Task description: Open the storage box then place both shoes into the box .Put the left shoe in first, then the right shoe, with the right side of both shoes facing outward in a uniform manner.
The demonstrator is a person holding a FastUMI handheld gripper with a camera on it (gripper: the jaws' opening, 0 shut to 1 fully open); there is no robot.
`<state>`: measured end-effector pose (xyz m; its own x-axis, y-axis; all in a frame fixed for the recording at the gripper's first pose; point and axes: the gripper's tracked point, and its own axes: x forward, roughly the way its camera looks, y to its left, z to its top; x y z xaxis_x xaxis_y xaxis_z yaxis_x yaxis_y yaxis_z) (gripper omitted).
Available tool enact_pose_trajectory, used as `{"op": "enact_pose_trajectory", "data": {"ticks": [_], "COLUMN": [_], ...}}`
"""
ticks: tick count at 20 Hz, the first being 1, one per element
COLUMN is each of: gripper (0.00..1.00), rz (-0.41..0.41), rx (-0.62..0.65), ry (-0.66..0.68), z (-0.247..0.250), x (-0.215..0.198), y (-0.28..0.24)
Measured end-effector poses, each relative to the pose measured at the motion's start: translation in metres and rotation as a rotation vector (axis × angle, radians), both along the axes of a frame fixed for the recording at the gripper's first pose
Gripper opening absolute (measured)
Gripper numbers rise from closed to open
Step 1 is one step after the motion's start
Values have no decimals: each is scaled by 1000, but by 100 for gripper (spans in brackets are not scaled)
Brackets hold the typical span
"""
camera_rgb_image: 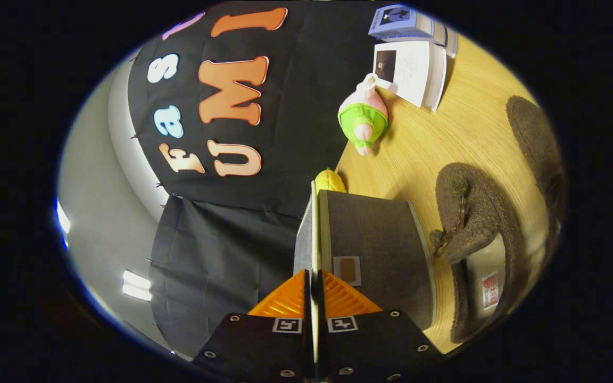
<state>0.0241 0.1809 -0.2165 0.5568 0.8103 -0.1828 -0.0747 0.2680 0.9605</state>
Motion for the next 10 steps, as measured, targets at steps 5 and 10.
{"op": "enact_pose_trajectory", "data": {"ticks": [5,10], "gripper": [1,1], "rz": [-31,-1], "rx": [8,-21], "ry": [-96,-203], "z": [59,115], "x": [0,-14], "y": [15,60]}}
